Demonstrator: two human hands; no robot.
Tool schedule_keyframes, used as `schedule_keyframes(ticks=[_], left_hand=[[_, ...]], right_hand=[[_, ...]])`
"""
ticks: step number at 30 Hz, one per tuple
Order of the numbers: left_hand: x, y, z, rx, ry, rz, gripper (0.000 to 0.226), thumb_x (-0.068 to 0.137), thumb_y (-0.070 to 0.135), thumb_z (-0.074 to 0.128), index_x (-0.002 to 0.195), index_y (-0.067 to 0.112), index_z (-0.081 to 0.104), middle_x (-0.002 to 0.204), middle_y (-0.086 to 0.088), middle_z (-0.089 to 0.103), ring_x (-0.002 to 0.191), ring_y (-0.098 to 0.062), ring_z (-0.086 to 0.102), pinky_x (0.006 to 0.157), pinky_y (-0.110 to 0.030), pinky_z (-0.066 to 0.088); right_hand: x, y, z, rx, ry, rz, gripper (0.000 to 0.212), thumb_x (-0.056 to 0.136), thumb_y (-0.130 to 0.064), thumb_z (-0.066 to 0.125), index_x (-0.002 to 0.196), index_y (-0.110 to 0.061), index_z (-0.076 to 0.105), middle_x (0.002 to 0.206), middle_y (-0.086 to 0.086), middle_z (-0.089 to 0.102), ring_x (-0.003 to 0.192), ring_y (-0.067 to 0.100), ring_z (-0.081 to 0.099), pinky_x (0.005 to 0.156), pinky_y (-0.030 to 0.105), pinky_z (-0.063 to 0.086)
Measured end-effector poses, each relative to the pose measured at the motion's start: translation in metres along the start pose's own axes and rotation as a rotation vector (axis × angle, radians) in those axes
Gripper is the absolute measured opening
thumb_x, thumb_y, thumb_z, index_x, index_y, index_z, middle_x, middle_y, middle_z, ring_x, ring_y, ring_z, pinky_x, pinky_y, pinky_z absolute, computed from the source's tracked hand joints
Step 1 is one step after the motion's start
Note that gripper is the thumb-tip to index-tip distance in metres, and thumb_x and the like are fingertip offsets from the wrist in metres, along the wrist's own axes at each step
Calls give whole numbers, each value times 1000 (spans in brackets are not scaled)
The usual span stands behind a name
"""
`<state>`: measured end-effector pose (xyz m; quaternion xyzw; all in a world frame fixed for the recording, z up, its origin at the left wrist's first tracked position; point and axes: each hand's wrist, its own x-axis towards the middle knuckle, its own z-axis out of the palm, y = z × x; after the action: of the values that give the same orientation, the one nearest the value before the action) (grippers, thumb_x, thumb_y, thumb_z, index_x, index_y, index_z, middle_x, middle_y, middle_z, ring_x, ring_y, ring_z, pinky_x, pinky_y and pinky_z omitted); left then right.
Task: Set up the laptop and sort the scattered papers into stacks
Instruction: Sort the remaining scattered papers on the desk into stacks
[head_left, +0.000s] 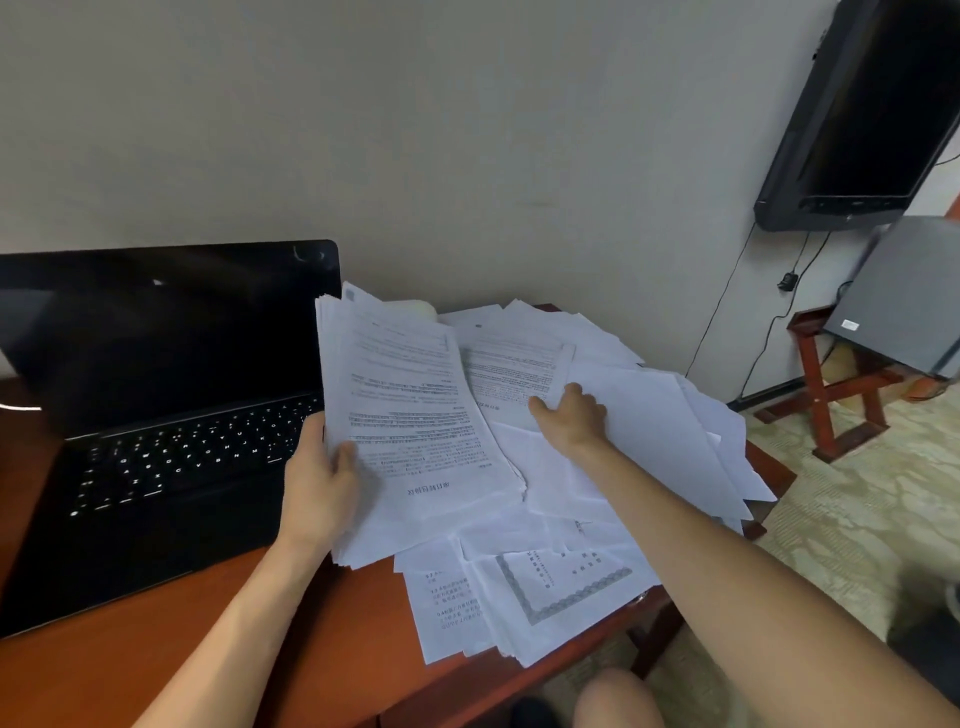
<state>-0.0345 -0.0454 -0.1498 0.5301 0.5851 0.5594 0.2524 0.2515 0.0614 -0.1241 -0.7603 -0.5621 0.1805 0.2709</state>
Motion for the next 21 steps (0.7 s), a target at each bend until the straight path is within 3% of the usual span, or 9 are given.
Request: schedule_keyframes(ticks=[3,6,9,11,13,15,18,21], left_hand=[[2,-2,-1,9,21,-13,34,105,2,50,135,19,52,114,20,62,103,7,58,84,-15,46],[2,-3,-1,11,18,-23,34,105,2,50,135,18,52,115,16,64,104,4,60,83,-15,46],[2,-4,-1,2,31,-32,33,105,1,49,130,23,53,115,18,63,106,6,59,83,-12,45],[4,-4,-2,-6,53,-38,33,105,1,50,127,26,52,114,21,63,105,7,59,80,-9,45],[6,-5,-2,0,79,-45,33,104,2,50,128,25,52,112,22,62,101,8,59,77,-7,44],[7,-6,-2,5,81,-52,33,104,2,50,129,23,53,112,20,62,101,7,59,80,-11,46],[7,-6,-3,14,69,-53,33,104,2,51,133,18,53,112,18,62,100,6,58,80,-14,45],[6,-6,-4,22,68,-49,35,104,1,51,136,16,52,111,21,59,99,9,56,79,-10,42]], right_hand=[[13,-12,12,-141,24,21,90,83,-76,56,136,-5,44,139,15,47,134,36,36,109,45,33],[18,-15,27,-222,67,32,97,71,-81,63,133,-9,43,138,11,45,134,33,35,111,44,29],[20,-6,40,-23,100,2,96,72,-64,79,143,-13,39,144,10,47,138,34,36,115,45,29],[20,4,44,306,111,-37,91,76,-40,82,151,-19,34,141,6,56,135,31,48,112,43,39],[17,9,42,627,135,-30,84,84,-15,74,155,-22,29,130,1,66,120,23,62,99,32,47],[11,10,36,761,182,-8,76,93,-3,60,158,-22,24,125,1,68,110,18,64,89,24,48],[6,8,24,973,170,35,64,96,7,44,154,-18,35,125,2,63,104,21,64,67,14,54],[11,13,8,1063,109,144,51,94,11,39,138,-8,58,121,12,60,73,19,62,53,14,51]])
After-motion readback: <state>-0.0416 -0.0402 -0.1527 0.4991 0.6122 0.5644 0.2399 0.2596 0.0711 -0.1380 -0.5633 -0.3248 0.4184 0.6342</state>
